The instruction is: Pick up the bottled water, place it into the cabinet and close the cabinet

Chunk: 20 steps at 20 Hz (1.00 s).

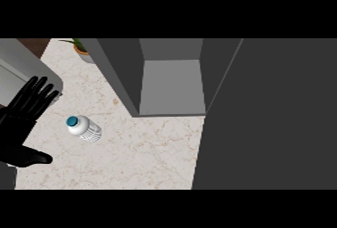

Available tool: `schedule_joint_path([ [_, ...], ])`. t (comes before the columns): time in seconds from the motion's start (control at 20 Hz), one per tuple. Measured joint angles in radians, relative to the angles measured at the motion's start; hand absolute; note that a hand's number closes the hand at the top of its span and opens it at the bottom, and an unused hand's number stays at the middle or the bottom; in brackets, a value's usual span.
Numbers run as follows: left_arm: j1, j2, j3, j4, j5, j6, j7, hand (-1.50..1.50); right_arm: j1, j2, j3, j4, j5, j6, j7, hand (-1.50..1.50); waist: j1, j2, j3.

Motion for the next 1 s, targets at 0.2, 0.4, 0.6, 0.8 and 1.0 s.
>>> schedule_joint_path([
  [0.2, -0.034, -0.005, -0.011, 0.146, -0.087, -0.033, -0.118, -1.5, -0.029, -0.005, -0.004, 0.001, 0.003, -0.011, 0.019, -1.5, 0.002, 0.001, 0.0],
  [0.4, -0.08, -0.012, -0.02, 0.293, -0.157, -0.04, -0.22, -1.5, -0.029, -0.02, -0.005, -0.002, 0.004, -0.012, 0.022, -1.5, -0.001, 0.001, 0.0],
  [0.6, -0.091, -0.003, -0.025, 0.418, -0.222, -0.063, -0.341, -1.5, -0.066, -0.029, -0.02, -0.002, 0.005, -0.018, 0.055, -1.5, 0.003, 0.001, 0.0],
  [0.8, -0.139, 0.001, -0.03, 0.568, -0.293, -0.048, -0.452, -1.5, -0.073, -0.032, -0.018, -0.001, 0.006, -0.025, 0.061, -1.5, -0.001, 0.002, 0.0],
  [1.0, -0.159, 0.021, -0.029, 0.705, -0.342, -0.053, -0.561, -1.5, -0.083, -0.026, 0.018, 0.0, 0.012, -0.047, 0.062, -1.5, -0.002, 0.001, -0.001],
])
